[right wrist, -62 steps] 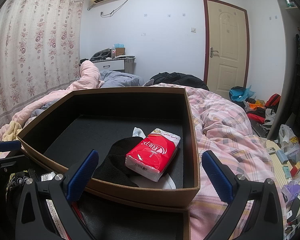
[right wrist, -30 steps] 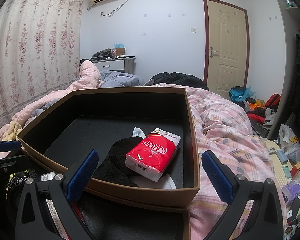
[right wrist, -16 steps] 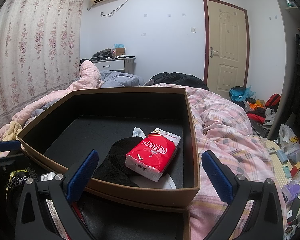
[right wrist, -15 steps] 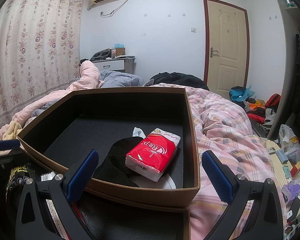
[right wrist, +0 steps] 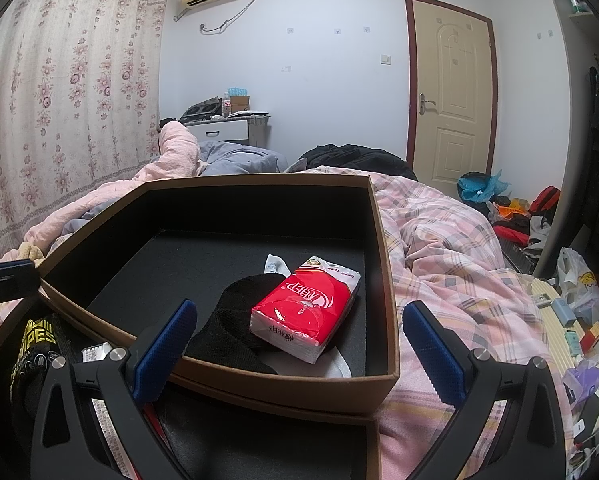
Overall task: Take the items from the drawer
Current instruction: 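Move the right gripper over the black sock in the box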
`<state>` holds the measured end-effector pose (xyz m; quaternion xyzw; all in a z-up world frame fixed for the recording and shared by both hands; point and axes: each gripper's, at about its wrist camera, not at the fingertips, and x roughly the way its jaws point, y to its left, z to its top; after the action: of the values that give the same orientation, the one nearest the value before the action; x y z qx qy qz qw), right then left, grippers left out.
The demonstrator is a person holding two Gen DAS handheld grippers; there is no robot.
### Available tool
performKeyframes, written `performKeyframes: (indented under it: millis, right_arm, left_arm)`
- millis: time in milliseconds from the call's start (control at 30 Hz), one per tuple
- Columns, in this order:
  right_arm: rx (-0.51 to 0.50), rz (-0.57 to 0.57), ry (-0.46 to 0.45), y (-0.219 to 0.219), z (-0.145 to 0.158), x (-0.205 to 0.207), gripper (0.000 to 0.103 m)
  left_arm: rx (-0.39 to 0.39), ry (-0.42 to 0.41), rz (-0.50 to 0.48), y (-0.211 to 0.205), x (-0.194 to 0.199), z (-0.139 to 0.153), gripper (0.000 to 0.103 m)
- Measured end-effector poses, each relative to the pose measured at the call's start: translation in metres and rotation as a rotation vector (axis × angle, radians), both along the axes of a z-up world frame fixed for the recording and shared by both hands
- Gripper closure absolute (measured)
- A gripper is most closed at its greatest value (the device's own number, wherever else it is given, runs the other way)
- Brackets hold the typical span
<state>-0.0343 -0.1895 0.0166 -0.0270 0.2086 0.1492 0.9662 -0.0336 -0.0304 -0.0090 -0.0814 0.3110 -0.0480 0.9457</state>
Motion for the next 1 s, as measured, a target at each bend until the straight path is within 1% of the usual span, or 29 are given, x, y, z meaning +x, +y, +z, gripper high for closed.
performKeyframes:
  millis: [100, 200, 333, 367, 433, 533, 567, 600, 667, 700, 800, 900, 1000]
  right_arm:
    - [0.000, 0.004, 0.006, -0.001, 0.000, 0.000, 0.001]
    - [-0.002, 0.003, 0.007, 0.000, 0.001, 0.000, 0.001]
    - [-0.004, 0.003, 0.010, 0.001, 0.001, 0.000, 0.001]
    - [-0.006, 0.001, 0.008, 0.001, 0.001, 0.000, 0.001]
    - [-0.007, -0.002, 0.004, 0.002, 0.002, 0.000, 0.001]
    - [-0.002, -0.002, 0.006, 0.001, 0.001, 0.000, 0.001]
    - [-0.006, -0.001, 0.006, 0.002, 0.001, -0.001, 0.001]
    - [-0.010, -0.002, 0.004, 0.003, 0.001, -0.001, 0.001]
    - [-0.015, -0.003, 0.002, 0.004, 0.001, -0.001, 0.001]
    - [-0.014, -0.003, 0.003, 0.004, 0.001, -0.001, 0.001]
    - [-0.015, 0.002, 0.007, 0.005, 0.000, -0.001, 0.001]
    - [-0.030, 0.001, 0.006, 0.009, 0.002, -0.002, 0.001]
    - [-0.027, 0.028, 0.026, 0.009, 0.006, -0.002, 0.001]
  left_arm:
    - [0.053, 0.015, 0.002, -0.004, 0.006, -0.006, 0.000]
    - [0.109, 0.006, 0.004, -0.009, 0.004, -0.011, 0.000]
    - [0.100, 0.001, 0.000, -0.007, 0.002, -0.012, 0.000]
    - [0.083, 0.000, 0.000, -0.005, 0.003, -0.011, 0.000]
    - [0.015, -0.012, 0.005, 0.004, 0.003, -0.007, 0.000]
    - [-0.032, -0.007, 0.035, 0.015, 0.007, -0.008, 0.000]
    - [-0.033, -0.002, 0.034, 0.015, 0.009, -0.009, 0.000]
    - [-0.004, 0.004, 0.035, 0.012, 0.011, -0.011, 0.000]
    - [0.108, 0.016, 0.046, -0.003, 0.011, -0.017, 0.000]
    - [0.123, 0.003, 0.051, -0.006, 0.011, -0.018, 0.000]
    - [0.093, 0.017, 0.050, -0.001, 0.011, -0.020, 0.000]
    - [0.086, 0.013, 0.053, 0.001, 0.010, -0.022, 0.000]
    - [0.074, 0.008, 0.057, 0.003, 0.008, -0.023, 0.000]
